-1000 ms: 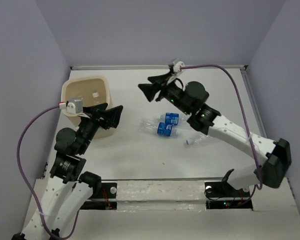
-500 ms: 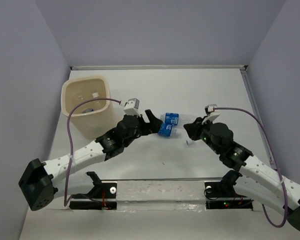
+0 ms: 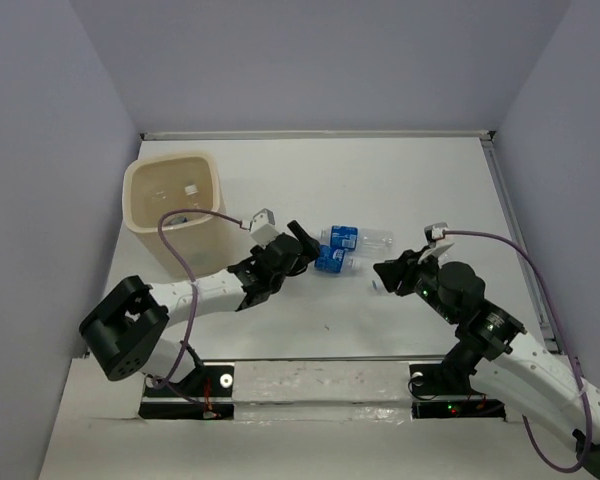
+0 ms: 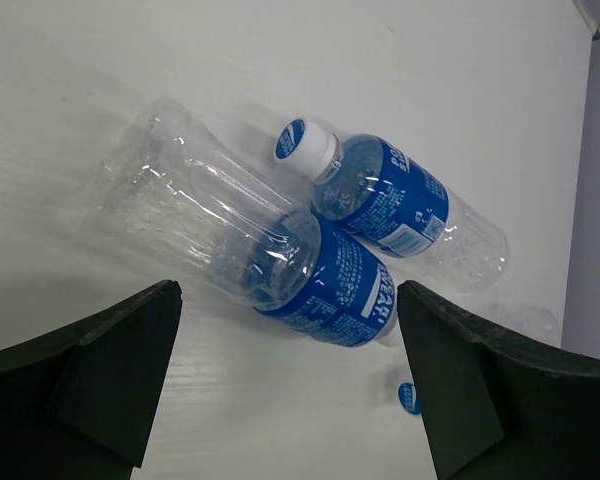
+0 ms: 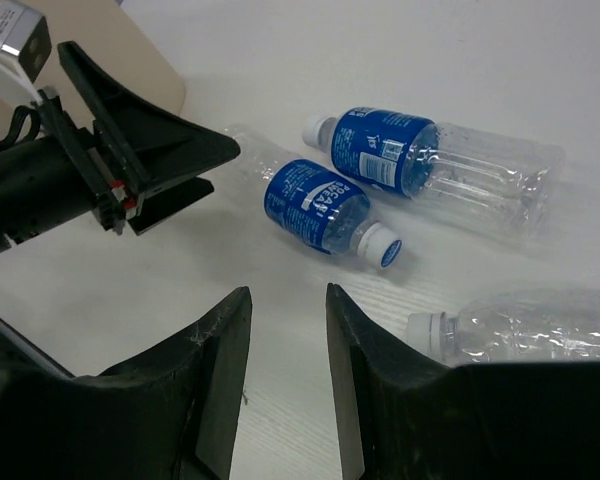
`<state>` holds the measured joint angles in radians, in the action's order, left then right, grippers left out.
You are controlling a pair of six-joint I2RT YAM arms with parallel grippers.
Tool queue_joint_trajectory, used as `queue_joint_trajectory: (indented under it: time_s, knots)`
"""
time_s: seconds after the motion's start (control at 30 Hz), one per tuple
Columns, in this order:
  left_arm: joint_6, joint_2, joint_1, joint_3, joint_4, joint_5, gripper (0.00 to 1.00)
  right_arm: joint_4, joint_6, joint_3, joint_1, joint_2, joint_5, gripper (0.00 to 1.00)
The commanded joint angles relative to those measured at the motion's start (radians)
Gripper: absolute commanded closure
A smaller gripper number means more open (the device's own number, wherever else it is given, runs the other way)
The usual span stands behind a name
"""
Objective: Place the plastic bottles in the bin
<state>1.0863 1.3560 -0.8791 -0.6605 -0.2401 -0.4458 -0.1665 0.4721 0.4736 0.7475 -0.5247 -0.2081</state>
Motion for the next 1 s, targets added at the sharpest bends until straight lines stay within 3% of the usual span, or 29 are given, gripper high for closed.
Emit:
queue_joint_trajectory:
  time_s: [0.0, 0.37, 0.77, 0.97]
  knots:
    - [0.063, 0.083, 0.015, -0.016, -0.082, -0.027, 0.01, -0.016, -0.012, -0.012, 0.004, 0.008, 0.091, 0.58]
    - [0.054, 0.187, 0.041, -0.057, -0.103, -0.094, 0.01, -0.014, -0.02, -0.007, 0.004, -0.027, 0.173, 0.58]
    - [0.035, 0.285, 0.094, -0.067, -0.142, -0.067, 0.01, 0.001, -0.024, -0.009, 0.004, -0.061, 0.199, 0.58]
    - [0.023, 0.285, 0.091, -0.05, -0.162, -0.064, 0.14, 0.007, -0.024, 0.003, 0.004, -0.083, 0.234, 0.58]
